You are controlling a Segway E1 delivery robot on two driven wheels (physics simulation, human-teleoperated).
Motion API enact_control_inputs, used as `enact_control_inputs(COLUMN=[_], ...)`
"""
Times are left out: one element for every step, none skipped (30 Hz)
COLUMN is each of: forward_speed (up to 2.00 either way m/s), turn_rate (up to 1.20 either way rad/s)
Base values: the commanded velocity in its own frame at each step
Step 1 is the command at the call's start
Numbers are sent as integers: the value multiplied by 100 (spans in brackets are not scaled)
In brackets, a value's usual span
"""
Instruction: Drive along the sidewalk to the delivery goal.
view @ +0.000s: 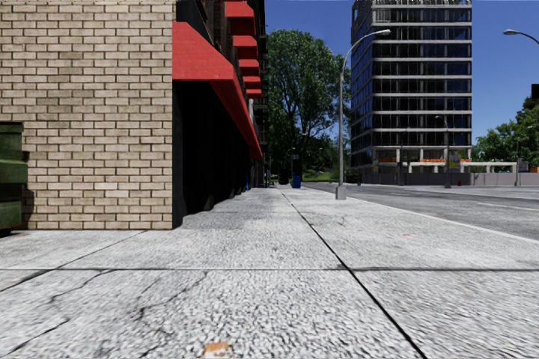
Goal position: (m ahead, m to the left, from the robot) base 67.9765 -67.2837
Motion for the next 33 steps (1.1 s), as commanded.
enact_control_inputs(forward_speed=[200,200,200,200,200,200,200,200,200,200,200,200,200,200,200,200,200,200,200,200,200,200,200,200,200,200,200,200,200,200,200,200,200], turn_rate=[0,0,0,0,0,0,0,0,0,0,0,0,0,0,0,0,0,0,0,0,0,0,0,0,0,0,0,0,0,0,0,0,0])
